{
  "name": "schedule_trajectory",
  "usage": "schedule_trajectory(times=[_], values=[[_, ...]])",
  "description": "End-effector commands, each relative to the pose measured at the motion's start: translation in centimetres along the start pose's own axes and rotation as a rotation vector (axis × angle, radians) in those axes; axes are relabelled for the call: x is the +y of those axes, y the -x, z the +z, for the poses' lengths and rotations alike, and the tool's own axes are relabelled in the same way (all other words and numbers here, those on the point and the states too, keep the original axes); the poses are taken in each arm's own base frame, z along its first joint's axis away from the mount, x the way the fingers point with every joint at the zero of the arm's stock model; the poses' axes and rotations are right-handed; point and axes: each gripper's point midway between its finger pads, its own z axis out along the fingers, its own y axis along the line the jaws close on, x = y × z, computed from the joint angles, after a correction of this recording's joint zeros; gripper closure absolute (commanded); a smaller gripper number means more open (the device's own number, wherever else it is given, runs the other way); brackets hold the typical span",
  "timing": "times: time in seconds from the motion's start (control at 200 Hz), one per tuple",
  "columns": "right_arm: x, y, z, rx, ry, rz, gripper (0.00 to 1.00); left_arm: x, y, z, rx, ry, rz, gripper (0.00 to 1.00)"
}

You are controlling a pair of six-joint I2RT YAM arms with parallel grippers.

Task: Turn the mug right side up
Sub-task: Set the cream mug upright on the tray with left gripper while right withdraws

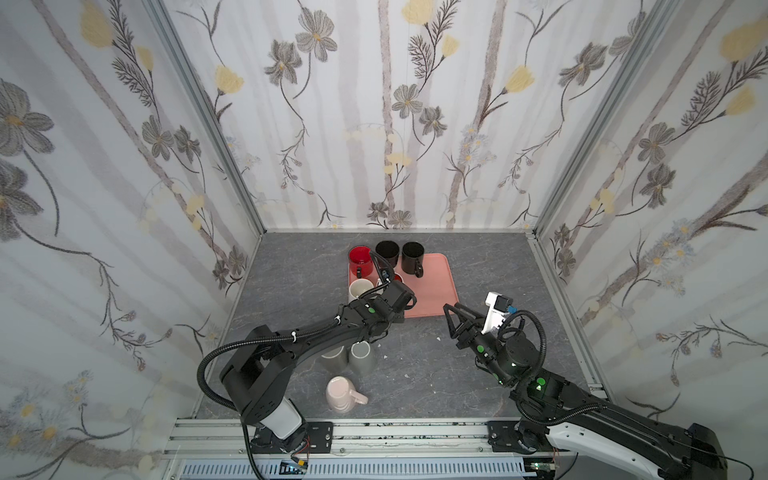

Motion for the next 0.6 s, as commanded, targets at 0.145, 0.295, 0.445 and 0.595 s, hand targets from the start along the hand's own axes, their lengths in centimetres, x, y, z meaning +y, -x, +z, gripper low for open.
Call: schedule_trajectory(times=[0.145,0.295,0.445,0.595], values=[[-0.5,0.6,-0.5,-0.026,-0.019,0.000,0.48,0.0,0.8,2.2,-0.044,0.058,-0.012,1.00],[-0.8,0.8,-0.8,-0.035,-0.030,-0.002,0.48,0.6,0.4,3.4,-0.030,0.086,-0.012,1.00],[-1.1,0.9,-1.0,-0.042,-0.036,-0.002,0.47,0.9,0.0,4.1,-0.013,0.107,0.001,1.00],[-1.3,0.9,-1.0,-0.044,-0.042,-0.003,0.47,1.4,-0.4,4.3,-0.004,0.137,0.011,1.00]])
